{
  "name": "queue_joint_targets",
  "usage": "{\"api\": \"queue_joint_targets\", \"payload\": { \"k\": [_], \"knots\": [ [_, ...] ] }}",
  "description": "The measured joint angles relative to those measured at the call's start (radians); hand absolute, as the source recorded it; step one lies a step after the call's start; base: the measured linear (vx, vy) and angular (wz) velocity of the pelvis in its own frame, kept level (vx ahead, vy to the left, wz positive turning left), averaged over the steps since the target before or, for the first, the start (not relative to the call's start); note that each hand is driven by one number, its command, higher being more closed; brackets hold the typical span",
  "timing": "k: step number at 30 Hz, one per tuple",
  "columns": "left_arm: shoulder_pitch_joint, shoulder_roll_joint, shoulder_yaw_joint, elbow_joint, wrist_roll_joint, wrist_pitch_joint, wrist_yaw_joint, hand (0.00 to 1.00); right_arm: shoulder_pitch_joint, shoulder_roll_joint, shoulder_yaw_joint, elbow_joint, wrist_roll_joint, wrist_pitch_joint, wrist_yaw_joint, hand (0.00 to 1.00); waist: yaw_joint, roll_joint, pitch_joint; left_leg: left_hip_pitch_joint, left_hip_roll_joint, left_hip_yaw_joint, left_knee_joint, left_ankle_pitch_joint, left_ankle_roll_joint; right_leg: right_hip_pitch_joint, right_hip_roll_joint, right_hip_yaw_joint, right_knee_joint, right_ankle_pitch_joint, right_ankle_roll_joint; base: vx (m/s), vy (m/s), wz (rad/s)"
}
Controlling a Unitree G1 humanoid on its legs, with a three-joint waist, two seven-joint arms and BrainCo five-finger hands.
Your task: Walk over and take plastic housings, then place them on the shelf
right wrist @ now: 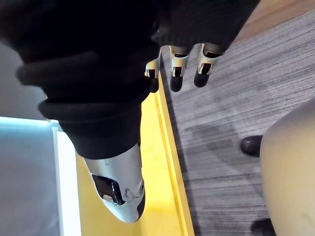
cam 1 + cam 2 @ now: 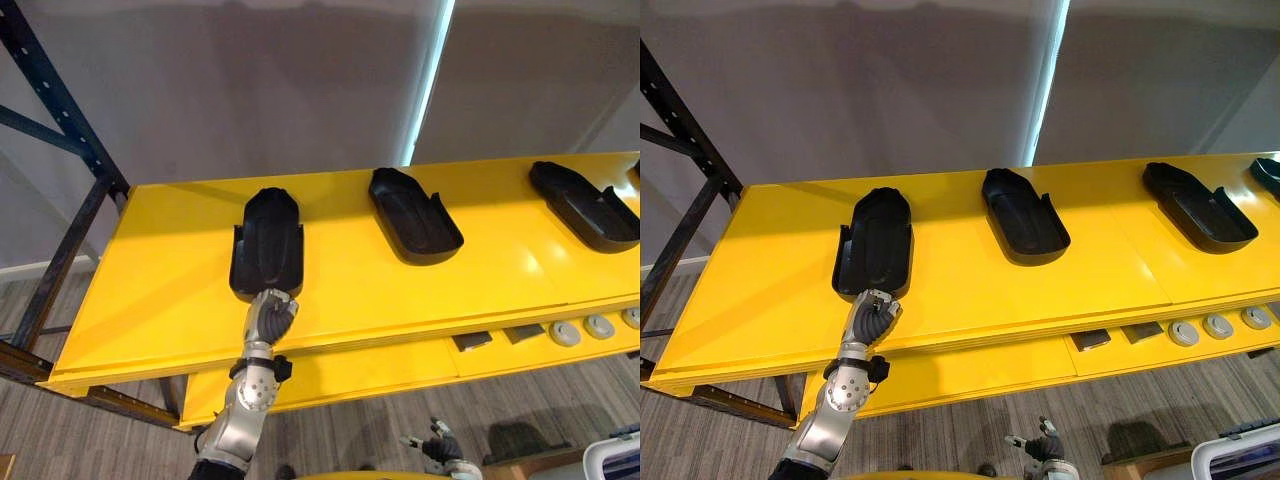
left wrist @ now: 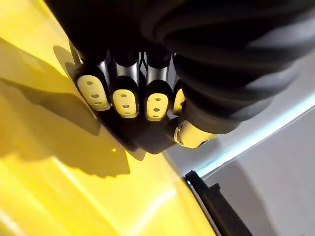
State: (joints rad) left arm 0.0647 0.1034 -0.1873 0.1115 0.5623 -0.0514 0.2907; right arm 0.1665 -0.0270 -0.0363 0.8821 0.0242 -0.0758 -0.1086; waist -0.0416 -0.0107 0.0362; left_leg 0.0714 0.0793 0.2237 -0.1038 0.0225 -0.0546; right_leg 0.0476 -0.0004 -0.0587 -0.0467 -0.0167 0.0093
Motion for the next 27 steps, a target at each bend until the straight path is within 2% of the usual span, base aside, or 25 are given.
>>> {"api": "queue_joint_targets", "payload": {
  "k": [5, 12, 18, 21, 24, 27],
  "knots": [
    [-0.071, 0.017, 0.002, 0.060, 0.007, 0.006, 0.000, 1.00, -0.009, -0.001, -0.001, 0.006, -0.006, 0.009, 0.004, 0.00, -0.005, 0.000, 0.000, -0.007, -0.005, 0.012, 0.000, -0.002, -0.002, 0.000, 0.002, 0.009, -0.015, 0.008, 0.000, 0.04, -0.003, -0.05],
    [-0.153, 0.062, 0.006, 0.127, 0.039, 0.016, -0.005, 1.00, -0.028, -0.002, -0.003, 0.016, -0.026, 0.014, 0.006, 0.00, -0.034, 0.000, 0.000, -0.012, -0.006, 0.029, 0.000, -0.007, -0.001, -0.013, 0.003, 0.031, -0.027, 0.020, 0.000, 0.00, -0.007, -0.09],
    [-0.167, 0.063, 0.014, 0.136, 0.038, 0.020, -0.006, 1.00, -0.038, -0.001, -0.004, 0.022, -0.026, 0.014, 0.007, 0.00, -0.054, 0.000, 0.001, -0.021, -0.011, 0.028, 0.000, -0.006, 0.000, -0.019, 0.002, 0.032, -0.029, 0.029, 0.004, 0.00, 0.000, -0.01],
    [-0.166, 0.062, 0.020, 0.130, 0.032, 0.021, -0.006, 1.00, -0.048, -0.001, -0.006, 0.037, -0.026, 0.014, 0.007, 0.00, -0.055, -0.001, 0.002, -0.022, -0.012, 0.028, 0.000, -0.006, 0.000, -0.020, -0.001, 0.034, -0.029, 0.031, 0.005, -0.01, 0.001, -0.01],
    [-0.115, 0.062, 0.021, 0.006, -0.022, 0.017, -0.005, 1.00, -0.049, -0.001, -0.006, 0.037, -0.024, 0.014, 0.006, 0.00, -0.054, 0.000, 0.003, -0.024, -0.013, 0.025, 0.000, -0.006, 0.000, -0.019, -0.002, 0.031, -0.029, 0.031, 0.005, 0.00, 0.000, 0.00],
    [-0.050, 0.059, 0.039, -0.204, -0.108, -0.027, 0.003, 1.00, -0.050, -0.002, -0.007, 0.045, -0.022, 0.011, 0.004, 0.00, -0.049, 0.001, 0.004, -0.025, -0.012, 0.016, 0.003, -0.006, 0.000, -0.015, -0.004, 0.024, -0.027, 0.030, 0.005, 0.03, -0.010, 0.07]
  ]
}}
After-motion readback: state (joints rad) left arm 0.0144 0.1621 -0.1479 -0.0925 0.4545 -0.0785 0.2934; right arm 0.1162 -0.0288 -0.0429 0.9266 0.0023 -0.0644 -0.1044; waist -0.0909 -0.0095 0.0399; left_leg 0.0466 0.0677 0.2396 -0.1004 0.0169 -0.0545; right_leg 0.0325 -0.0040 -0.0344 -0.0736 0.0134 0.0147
